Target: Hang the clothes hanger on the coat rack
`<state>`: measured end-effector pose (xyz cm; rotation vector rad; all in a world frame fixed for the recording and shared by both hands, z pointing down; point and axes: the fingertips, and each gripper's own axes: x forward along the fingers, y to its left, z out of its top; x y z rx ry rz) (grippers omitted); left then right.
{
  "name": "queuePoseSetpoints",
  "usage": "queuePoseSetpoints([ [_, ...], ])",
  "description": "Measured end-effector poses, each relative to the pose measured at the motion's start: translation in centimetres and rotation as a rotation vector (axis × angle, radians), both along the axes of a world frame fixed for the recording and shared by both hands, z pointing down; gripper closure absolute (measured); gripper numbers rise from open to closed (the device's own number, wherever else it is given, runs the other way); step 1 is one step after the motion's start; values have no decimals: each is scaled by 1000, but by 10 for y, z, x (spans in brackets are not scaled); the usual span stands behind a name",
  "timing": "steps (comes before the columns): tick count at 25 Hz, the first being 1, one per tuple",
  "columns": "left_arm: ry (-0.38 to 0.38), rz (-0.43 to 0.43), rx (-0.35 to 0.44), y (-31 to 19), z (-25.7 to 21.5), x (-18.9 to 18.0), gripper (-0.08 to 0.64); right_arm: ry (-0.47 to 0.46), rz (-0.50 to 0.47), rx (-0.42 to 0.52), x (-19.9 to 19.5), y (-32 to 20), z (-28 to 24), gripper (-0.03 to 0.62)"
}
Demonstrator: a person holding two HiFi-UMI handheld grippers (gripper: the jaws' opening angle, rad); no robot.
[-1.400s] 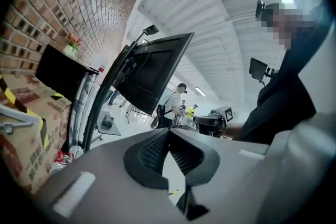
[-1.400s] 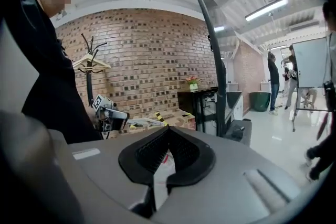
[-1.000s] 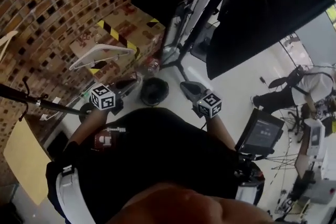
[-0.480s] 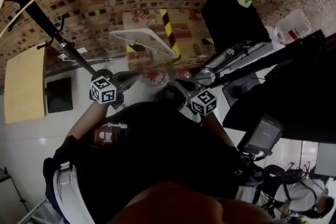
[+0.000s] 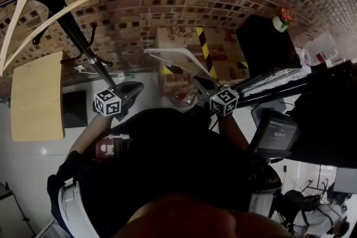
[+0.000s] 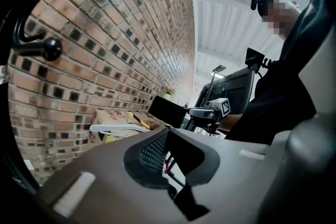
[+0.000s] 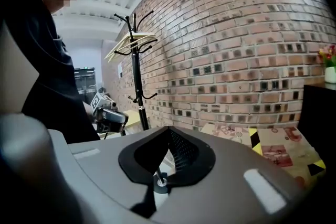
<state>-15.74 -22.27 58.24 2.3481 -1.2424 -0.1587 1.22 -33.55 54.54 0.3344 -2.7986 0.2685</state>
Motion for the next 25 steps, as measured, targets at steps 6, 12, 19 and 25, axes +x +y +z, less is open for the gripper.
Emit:
queuePoseSetpoints([
  [6, 13, -14, -16, -26, 8, -41, 558, 19, -10, -11, -38, -22, -6, 578],
  [12, -32, -38, -20, -71, 8, -23, 558, 3, -50, -19, -23, -65, -1, 578],
  [19, -91, -76, -85, -111, 22, 8, 557, -2, -123, -35, 4, -110, 10, 578],
  [25, -307, -6, -128, -171, 45, 4, 481, -8, -76, -53, 29, -125, 12, 578],
])
